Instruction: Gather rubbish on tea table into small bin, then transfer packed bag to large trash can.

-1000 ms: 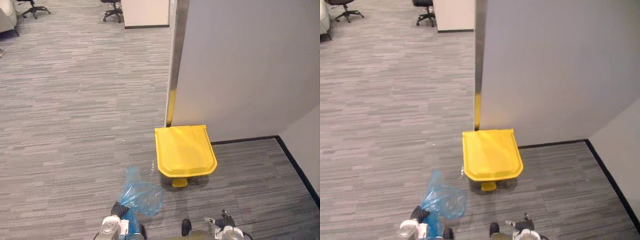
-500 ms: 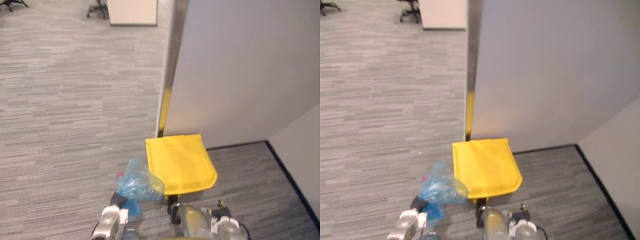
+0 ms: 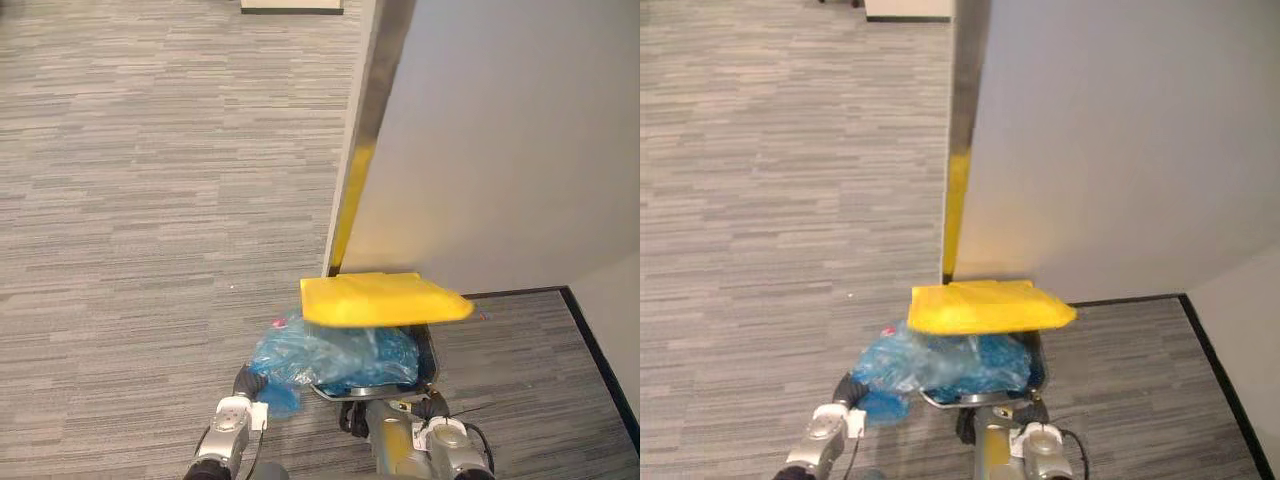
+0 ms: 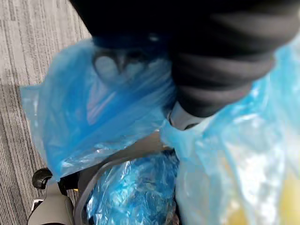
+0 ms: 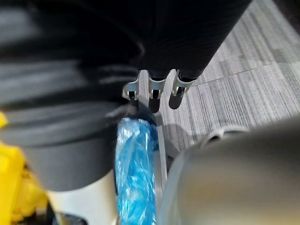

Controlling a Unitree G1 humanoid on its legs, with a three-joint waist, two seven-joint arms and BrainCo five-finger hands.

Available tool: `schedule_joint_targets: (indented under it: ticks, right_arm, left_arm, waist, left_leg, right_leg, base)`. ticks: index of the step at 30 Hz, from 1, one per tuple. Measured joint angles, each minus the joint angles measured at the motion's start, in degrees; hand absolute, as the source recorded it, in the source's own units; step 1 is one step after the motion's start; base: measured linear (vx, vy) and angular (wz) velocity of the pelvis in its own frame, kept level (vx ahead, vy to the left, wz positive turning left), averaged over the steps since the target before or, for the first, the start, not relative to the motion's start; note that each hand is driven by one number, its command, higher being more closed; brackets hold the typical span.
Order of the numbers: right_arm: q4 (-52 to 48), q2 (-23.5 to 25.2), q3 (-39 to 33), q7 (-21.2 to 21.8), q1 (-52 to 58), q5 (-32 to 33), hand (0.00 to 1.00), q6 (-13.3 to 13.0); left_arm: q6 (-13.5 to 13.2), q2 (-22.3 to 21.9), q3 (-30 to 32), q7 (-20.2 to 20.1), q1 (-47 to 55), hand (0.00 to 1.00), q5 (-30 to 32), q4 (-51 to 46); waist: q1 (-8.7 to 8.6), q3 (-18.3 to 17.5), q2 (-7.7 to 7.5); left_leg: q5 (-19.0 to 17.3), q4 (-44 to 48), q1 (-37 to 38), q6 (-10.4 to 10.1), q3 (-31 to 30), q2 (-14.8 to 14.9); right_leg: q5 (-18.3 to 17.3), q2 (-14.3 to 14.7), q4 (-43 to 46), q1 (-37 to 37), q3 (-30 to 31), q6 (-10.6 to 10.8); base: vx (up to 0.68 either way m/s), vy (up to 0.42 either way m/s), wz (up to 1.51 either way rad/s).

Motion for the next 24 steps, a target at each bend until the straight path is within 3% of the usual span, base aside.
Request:
schedule_joint_targets:
  ticks: [6, 9, 11, 15, 19, 24]
  right_arm:
    - [-7.3, -1.0, 6.9, -0.4, -9.4, 0.5, 0.00, -0.4]
    - [-10.7, -2.9, 8.8, -1.2, -16.3, 2.0, 0.00, -0.9]
    - [-11.8, -4.2, 9.0, -1.6, -22.6, 2.8, 0.00, -1.0]
    - [-11.7, -6.9, 9.0, -2.6, -29.6, 4.7, 0.00, -0.5]
    - [-10.1, -12.7, 8.7, -3.6, -39.3, 7.3, 0.00, -0.1]
    - [-3.9, -15.8, 8.7, -4.9, -48.3, 11.0, 0.00, 0.3]
  left_arm:
    - [-0.4, 1.6, -0.2, 0.9, -2.9, 1.00, -2.1, -5.3]
    - [-1.3, 2.1, -0.2, 1.9, -4.9, 1.00, -4.6, -9.4]
    - [-2.0, 2.9, -0.6, 2.4, -7.2, 1.00, -6.6, -11.8]
    - [-2.6, 4.0, -2.5, 2.9, -7.4, 1.00, -9.8, -15.7]
    - [-4.3, 4.8, -4.8, 2.8, -9.5, 1.00, -12.8, -19.5]
    - [-4.9, 5.4, -6.9, 2.0, -10.5, 1.00, -15.6, -23.8]
  waist:
    - [0.47, 0.5, -0.47]
    - [2.33, 0.7, -0.31]
    - [3.33, 2.8, -1.58]
    - [3.55, 3.7, -1.26]
    - [3.32, 5.2, -1.07]
    - [3.09, 5.8, -0.94]
  left_leg:
    - [-0.6, 7.6, -12.7, -0.7, -1.5, 0.7]
    - [-5.0, 11.3, -17.7, -1.4, -1.6, 2.5]
    - [-5.5, 14.0, -20.8, -1.4, -1.8, 2.5]
    - [-5.4, 14.2, -22.1, -1.6, -2.3, 3.1]
    - [-3.8, 12.5, -23.0, -3.3, -3.1, 3.1]
    - [-2.1, 10.1, -22.3, -4.4, -3.2, 3.3]
  right_leg:
    - [5.6, -0.6, -6.4, -4.0, 2.2, 0.4]
    - [7.7, 0.4, -7.5, -7.1, 1.9, 0.6]
    - [9.1, 0.4, -8.7, -8.5, 2.3, 1.6]
    - [10.7, 1.2, -10.8, -8.8, 2.5, 1.7]
    - [11.2, 1.9, -10.8, -10.2, 2.2, 0.9]
    - [11.3, 2.2, -10.8, -10.3, 1.9, 0.8]
  base:
    - [-0.11, -0.030, 0.34]
    - [-0.15, -0.053, 0.01]
    - [-0.18, -0.093, -0.03]
    - [-0.05, -0.073, -0.04]
    - [0.04, -0.063, 0.02]
    - [0.07, -0.031, 0.03]
